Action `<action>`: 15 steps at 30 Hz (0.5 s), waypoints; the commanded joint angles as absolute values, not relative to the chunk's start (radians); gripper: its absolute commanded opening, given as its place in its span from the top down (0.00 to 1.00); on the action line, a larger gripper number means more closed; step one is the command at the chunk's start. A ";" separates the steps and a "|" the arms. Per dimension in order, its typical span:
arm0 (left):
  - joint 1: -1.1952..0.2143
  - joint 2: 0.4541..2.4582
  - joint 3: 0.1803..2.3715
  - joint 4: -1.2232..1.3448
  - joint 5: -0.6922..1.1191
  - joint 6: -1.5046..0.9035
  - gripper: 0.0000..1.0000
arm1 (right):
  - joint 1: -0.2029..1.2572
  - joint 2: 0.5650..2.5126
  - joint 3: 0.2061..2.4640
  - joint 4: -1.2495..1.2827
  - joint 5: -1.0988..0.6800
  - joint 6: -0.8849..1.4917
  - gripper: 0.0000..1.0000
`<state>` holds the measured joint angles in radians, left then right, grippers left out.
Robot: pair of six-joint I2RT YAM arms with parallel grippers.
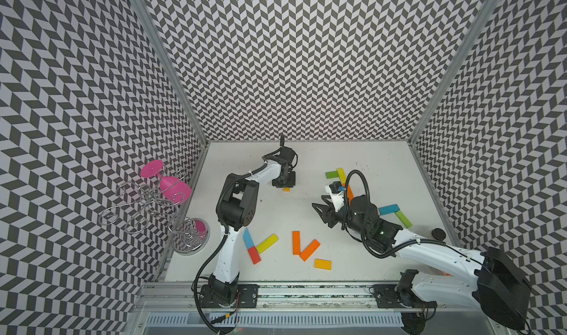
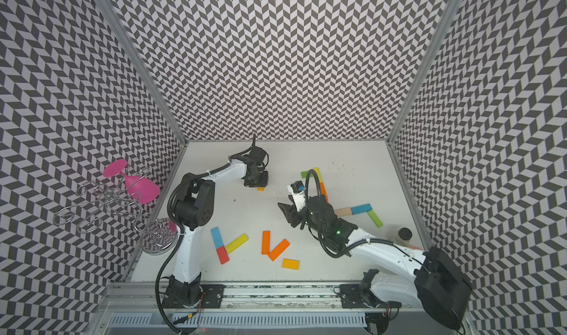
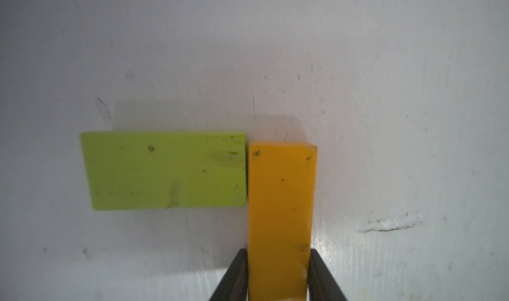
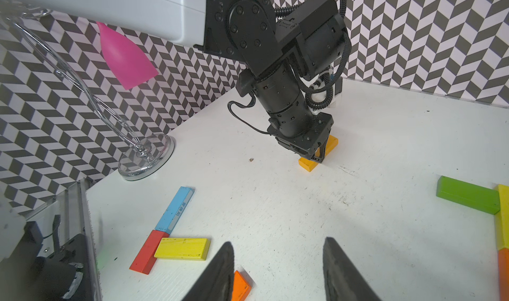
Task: Assemble a giraffe with building blocks
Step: Assemble the building block at the center of the board.
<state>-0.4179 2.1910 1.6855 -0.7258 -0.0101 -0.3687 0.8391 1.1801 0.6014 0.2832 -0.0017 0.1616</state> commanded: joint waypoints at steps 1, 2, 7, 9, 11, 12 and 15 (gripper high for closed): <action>-0.413 2.202 1.707 -0.729 -0.016 -0.379 0.64 | 0.834 1.190 0.628 0.318 -0.015 0.167 0.49; -0.414 2.202 1.707 -0.728 -0.015 -0.378 0.64 | 0.833 1.191 0.629 0.316 -0.015 0.167 0.49; -0.414 2.194 1.706 -0.727 -0.020 -0.379 0.62 | 0.833 1.192 0.629 0.315 -0.014 0.167 0.49; -0.414 2.191 1.708 -0.728 -0.020 -0.379 0.58 | 0.834 1.192 0.630 0.315 -0.016 0.167 0.49; -0.414 2.185 1.709 -0.730 -0.020 -0.379 0.53 | 0.833 1.192 0.630 0.316 -0.017 0.168 0.49; -0.414 2.179 1.709 -0.729 -0.021 -0.379 0.50 | 0.834 1.194 0.630 0.315 -0.015 0.168 0.49; -0.416 2.154 1.710 -0.730 -0.023 -0.377 0.43 | 0.834 1.194 0.632 0.311 -0.016 0.166 0.49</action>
<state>-0.4183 2.1902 1.6871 -0.7231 -0.0116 -0.3721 0.8391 1.1862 0.6014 0.2825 -0.0090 0.1631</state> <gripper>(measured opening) 0.548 0.506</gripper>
